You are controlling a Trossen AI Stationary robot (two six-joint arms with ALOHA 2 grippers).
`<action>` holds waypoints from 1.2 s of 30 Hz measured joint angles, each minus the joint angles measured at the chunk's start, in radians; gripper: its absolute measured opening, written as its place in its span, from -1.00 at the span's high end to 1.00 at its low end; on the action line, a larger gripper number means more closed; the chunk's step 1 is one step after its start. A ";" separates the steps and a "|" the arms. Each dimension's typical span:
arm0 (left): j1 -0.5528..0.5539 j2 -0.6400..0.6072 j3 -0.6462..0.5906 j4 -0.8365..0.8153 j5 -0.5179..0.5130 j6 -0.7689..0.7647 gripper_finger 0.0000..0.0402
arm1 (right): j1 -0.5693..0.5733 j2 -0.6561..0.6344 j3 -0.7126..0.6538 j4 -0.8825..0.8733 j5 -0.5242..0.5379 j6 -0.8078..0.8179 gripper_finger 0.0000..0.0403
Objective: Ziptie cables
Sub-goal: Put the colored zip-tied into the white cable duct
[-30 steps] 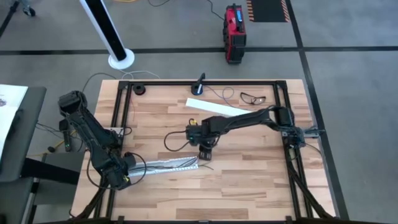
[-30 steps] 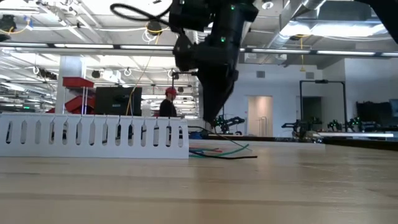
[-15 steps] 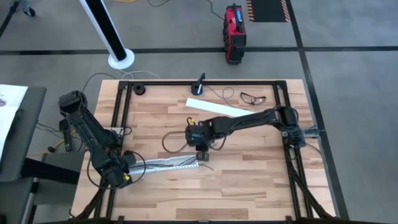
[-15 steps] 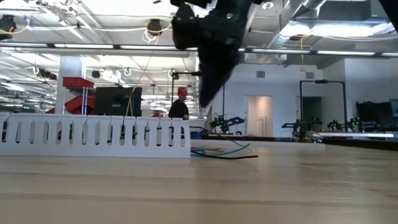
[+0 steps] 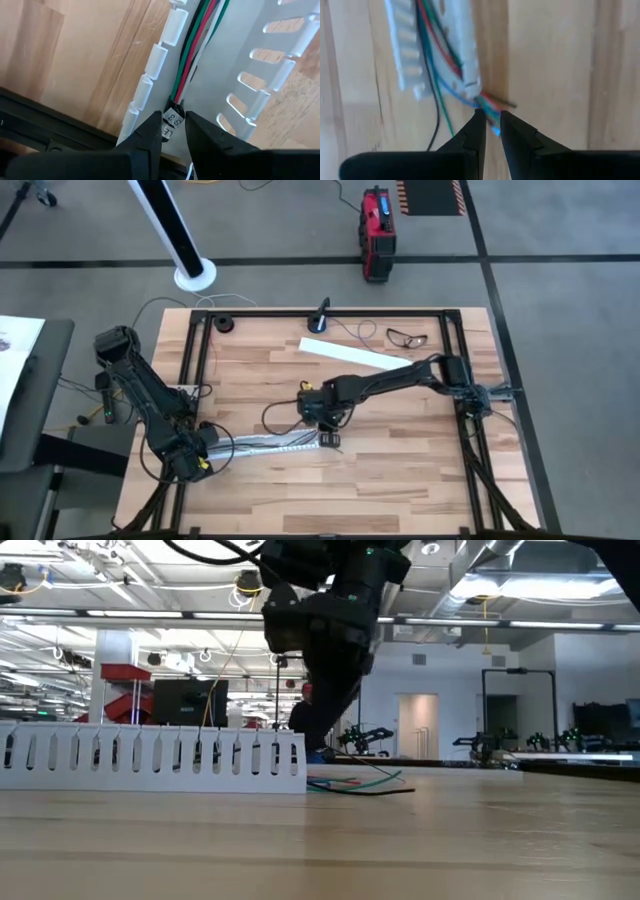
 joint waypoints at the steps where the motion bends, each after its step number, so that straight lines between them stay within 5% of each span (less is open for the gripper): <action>1: 0.000 0.000 0.000 -0.001 -0.001 -0.001 0.60 | 0.005 0.000 0.000 -0.009 -0.003 -0.005 0.73; 6: 0.000 0.000 0.000 -0.002 -0.009 -0.003 0.60 | 0.027 -0.001 0.000 -0.033 -0.093 -0.030 0.73; 15: 0.000 0.000 0.000 -0.002 -0.008 0.000 0.60 | 0.001 -0.074 0.004 0.019 0.125 -0.062 0.77; 25: 0.000 0.000 0.000 -0.002 -0.011 0.002 0.60 | -0.023 0.048 -0.002 -0.001 -0.133 -0.071 0.98; 36: 0.002 0.000 0.000 -0.011 -0.020 -0.018 0.59 | 0.001 -0.019 -0.001 -0.058 -0.146 -0.113 0.96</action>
